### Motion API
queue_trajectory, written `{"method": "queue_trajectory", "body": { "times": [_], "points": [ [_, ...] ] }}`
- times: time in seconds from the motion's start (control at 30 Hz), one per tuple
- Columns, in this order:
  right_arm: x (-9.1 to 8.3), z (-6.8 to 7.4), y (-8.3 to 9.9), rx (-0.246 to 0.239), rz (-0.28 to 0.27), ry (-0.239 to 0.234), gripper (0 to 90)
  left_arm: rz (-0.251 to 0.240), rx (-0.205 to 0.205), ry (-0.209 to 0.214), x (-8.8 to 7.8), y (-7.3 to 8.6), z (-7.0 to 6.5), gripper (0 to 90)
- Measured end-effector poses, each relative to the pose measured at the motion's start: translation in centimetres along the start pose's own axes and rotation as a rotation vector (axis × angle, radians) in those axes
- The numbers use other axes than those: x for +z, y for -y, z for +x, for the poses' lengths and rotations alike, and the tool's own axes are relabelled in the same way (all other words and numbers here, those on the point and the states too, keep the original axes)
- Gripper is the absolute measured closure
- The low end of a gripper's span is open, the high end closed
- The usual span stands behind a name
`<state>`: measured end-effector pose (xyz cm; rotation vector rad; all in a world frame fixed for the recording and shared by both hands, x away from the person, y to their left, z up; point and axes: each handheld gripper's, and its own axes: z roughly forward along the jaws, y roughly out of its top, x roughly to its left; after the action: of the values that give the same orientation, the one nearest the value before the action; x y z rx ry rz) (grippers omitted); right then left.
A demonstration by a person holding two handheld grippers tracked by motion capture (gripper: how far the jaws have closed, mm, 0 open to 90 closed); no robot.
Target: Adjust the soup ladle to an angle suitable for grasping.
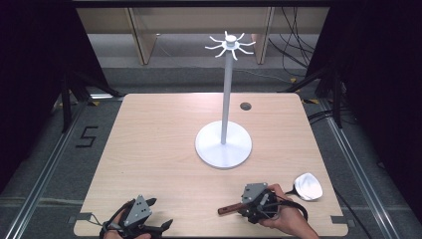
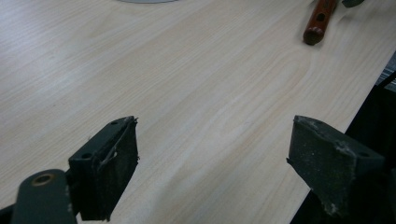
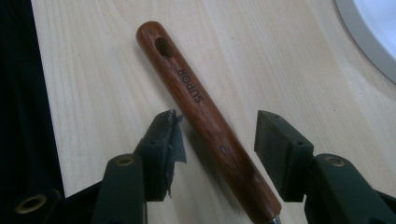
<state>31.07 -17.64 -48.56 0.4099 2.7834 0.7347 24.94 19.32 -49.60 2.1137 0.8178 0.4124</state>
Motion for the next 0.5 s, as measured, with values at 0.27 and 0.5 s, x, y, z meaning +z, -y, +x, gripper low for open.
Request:
{"method": "queue_trajectory", "body": {
  "times": [0.27,0.5],
  "points": [
    [0.61,-0.43,-0.16,-0.004,0.038,-0.028,55.0,-0.011,0.000,0.000,0.10,0.03,-0.10,15.2],
    [0.70,-0.54,-0.51,-0.013,0.073,-0.061,56.3,0.009,-0.005,-0.005,0.01,0.04,-0.02,15.2]
  ]
}}
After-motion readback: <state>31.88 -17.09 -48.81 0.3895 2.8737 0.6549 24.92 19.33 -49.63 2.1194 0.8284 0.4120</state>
